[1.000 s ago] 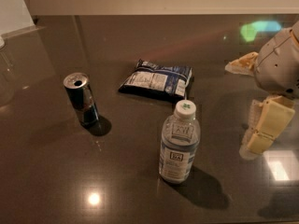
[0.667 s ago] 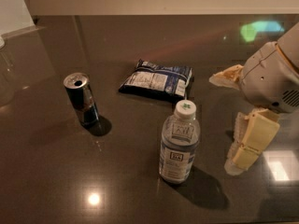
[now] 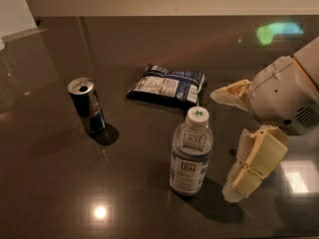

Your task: Move blue plastic bottle near blue chip bag

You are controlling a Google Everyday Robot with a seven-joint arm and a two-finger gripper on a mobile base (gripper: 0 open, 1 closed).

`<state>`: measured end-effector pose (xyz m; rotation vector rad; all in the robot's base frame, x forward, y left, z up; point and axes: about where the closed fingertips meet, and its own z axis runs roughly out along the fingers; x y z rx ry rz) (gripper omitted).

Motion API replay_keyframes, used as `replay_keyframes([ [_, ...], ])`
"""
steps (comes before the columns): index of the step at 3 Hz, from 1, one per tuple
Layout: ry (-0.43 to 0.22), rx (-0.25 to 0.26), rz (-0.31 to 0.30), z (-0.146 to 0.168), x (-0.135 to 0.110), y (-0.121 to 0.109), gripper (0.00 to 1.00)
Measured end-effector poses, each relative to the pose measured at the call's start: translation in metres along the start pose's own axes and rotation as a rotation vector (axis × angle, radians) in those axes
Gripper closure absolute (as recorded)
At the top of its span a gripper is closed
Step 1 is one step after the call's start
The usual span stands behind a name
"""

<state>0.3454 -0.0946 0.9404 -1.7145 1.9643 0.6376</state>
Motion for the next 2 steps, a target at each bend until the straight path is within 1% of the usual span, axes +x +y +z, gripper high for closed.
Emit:
replay_keyframes([
  [1, -0.085, -0.003, 0.003, 0.009, -0.015, 0.008, 0.00],
  [2, -0.136, 0.003, 0.004, 0.018, -0.027, 0.011, 0.18],
])
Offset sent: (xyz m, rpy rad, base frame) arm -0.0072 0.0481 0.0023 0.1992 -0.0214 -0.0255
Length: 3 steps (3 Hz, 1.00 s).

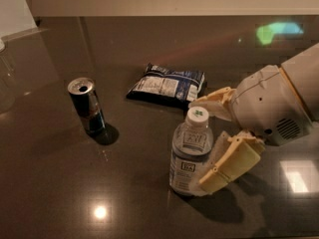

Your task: Move blue plastic bottle near blue chip bag

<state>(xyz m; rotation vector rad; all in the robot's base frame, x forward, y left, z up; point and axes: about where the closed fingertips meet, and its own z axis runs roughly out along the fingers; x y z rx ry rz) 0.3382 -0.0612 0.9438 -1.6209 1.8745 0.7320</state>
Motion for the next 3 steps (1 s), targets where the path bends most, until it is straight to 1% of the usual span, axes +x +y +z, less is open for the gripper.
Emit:
replay_keyframes([
  [1, -0.023, -0.005, 0.001, 0.006, -0.006, 0.002, 0.42],
  [2, -0.036, 0.009, 0.006, 0.003, -0.010, -0.001, 0.64],
  [3, -0.053, 0.085, 0.031, -0.018, -0.015, -0.023, 0.88],
])
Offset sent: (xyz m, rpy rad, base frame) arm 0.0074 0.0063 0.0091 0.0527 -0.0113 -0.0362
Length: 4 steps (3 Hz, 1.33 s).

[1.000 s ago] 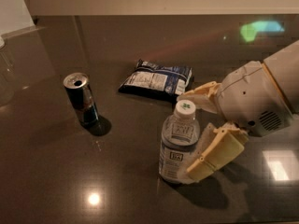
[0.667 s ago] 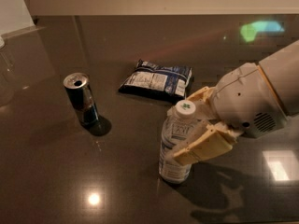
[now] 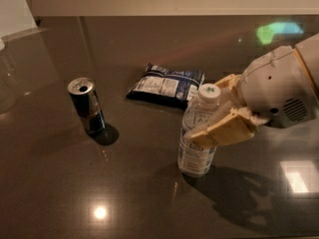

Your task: Move blue plastic bottle near blue chip bag

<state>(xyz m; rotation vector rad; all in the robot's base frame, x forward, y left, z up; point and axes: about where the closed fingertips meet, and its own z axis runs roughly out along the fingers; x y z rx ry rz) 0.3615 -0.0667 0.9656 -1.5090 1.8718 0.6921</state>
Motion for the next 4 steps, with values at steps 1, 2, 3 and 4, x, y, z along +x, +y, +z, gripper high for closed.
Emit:
replay_keyframes([
  [1, -0.020, 0.075, 0.021, -0.018, -0.009, -0.033, 1.00],
  [2, -0.046, 0.126, 0.040, -0.026, -0.016, -0.067, 1.00],
  [3, -0.048, 0.160, 0.062, -0.028, -0.016, -0.098, 1.00],
  [4, -0.036, 0.179, 0.091, -0.023, -0.007, -0.124, 1.00],
])
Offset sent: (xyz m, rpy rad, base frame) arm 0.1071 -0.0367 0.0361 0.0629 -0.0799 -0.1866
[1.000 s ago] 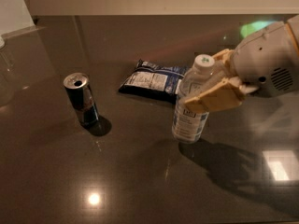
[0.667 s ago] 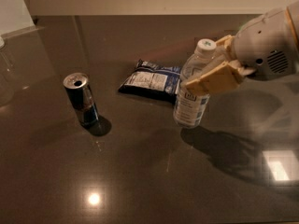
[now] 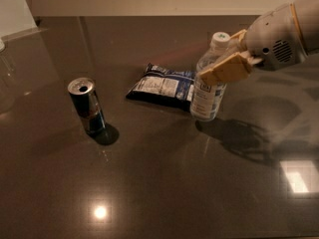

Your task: Move blue plastic bottle near blue chip bag

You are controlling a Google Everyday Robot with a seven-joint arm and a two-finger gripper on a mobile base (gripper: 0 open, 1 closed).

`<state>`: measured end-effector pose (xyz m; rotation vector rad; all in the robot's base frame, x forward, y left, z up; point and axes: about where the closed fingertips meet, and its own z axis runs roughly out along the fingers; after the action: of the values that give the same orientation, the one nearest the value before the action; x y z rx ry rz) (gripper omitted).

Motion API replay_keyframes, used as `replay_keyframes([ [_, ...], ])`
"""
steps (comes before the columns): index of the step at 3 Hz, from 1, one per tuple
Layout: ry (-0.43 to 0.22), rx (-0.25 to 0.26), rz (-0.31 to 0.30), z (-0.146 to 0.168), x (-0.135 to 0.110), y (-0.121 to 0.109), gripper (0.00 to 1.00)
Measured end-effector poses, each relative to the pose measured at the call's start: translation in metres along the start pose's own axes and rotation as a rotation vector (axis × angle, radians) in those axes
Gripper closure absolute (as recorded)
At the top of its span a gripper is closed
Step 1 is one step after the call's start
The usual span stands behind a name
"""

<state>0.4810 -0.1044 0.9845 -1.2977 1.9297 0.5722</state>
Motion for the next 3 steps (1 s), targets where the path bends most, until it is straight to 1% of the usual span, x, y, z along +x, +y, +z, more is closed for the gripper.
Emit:
replay_keyframes([
  [1, 0.016, 0.025, 0.038, 0.005, 0.014, -0.025, 1.00],
  [2, 0.020, 0.046, 0.055, 0.003, 0.021, -0.040, 1.00],
  [3, 0.030, 0.058, 0.062, 0.003, 0.029, -0.049, 0.82],
])
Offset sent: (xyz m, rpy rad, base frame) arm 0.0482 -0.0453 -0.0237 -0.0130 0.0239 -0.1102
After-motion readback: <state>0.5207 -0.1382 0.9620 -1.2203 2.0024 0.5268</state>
